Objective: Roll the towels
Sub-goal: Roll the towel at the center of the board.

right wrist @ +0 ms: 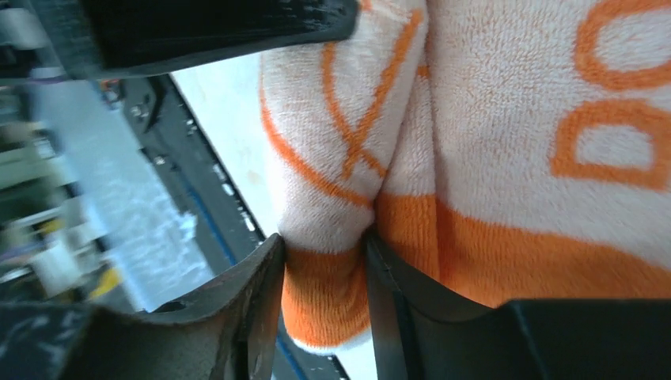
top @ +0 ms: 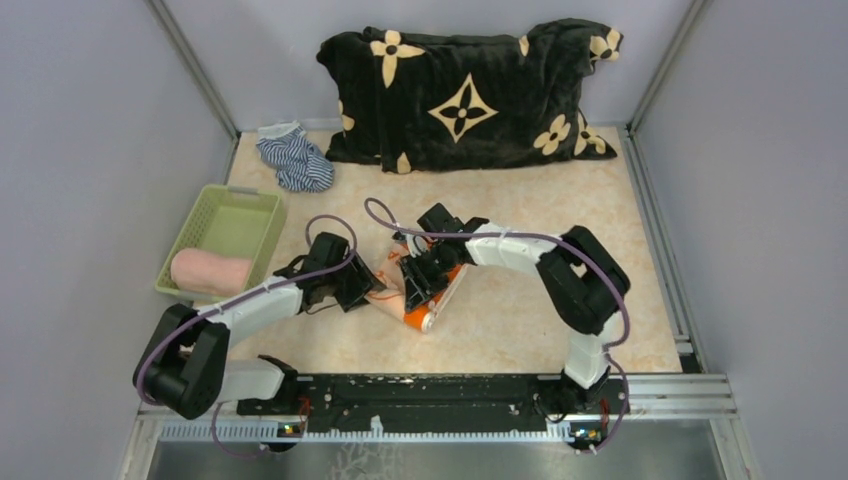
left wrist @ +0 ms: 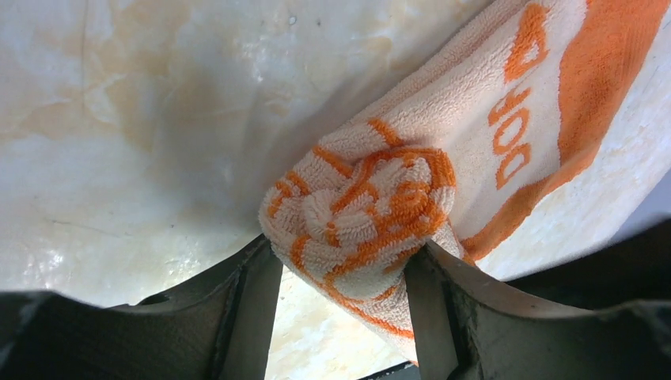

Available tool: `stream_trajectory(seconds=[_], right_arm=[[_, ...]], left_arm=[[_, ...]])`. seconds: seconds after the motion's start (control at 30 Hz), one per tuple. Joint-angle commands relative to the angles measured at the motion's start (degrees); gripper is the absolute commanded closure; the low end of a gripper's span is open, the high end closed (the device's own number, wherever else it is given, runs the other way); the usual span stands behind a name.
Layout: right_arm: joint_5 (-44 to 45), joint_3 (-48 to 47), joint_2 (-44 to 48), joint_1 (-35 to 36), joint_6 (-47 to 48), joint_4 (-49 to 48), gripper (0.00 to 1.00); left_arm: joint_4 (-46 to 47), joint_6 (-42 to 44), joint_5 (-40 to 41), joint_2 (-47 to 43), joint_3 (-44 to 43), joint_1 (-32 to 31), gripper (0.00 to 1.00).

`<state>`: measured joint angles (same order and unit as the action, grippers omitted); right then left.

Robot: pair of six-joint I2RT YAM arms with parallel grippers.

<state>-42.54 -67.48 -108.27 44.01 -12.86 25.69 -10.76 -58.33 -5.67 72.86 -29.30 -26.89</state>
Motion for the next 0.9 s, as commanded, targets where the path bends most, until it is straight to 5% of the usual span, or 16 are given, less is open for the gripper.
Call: stream_trajectory(seconds=[0.0, 0.2, 0.4, 0.87], right_arm=[[24.92, -0.13, 12.06, 5.77, 4.75, 2.81, 0.55], [48.33, 1.82, 19.99, 17.90, 9.39, 1.06, 0.45], [62.50, 2.22, 16.92, 29.21, 13.13, -1.54, 0.43], [75.23, 3.52, -0.44, 31.44, 16.20, -5.33, 0.42]], left_arm=[[-4.04, 3.57, 4.60, 4.13, -0.52, 0.09, 0.37], [-4.35, 3.87, 4.05, 5.83, -0.92, 0.09, 0.37], [-4.60, 4.08, 3.91, 6.42, -1.29, 0.04, 0.37], [-4.08, 5.63, 2.39, 8.29, -2.07, 0.06, 0.34]])
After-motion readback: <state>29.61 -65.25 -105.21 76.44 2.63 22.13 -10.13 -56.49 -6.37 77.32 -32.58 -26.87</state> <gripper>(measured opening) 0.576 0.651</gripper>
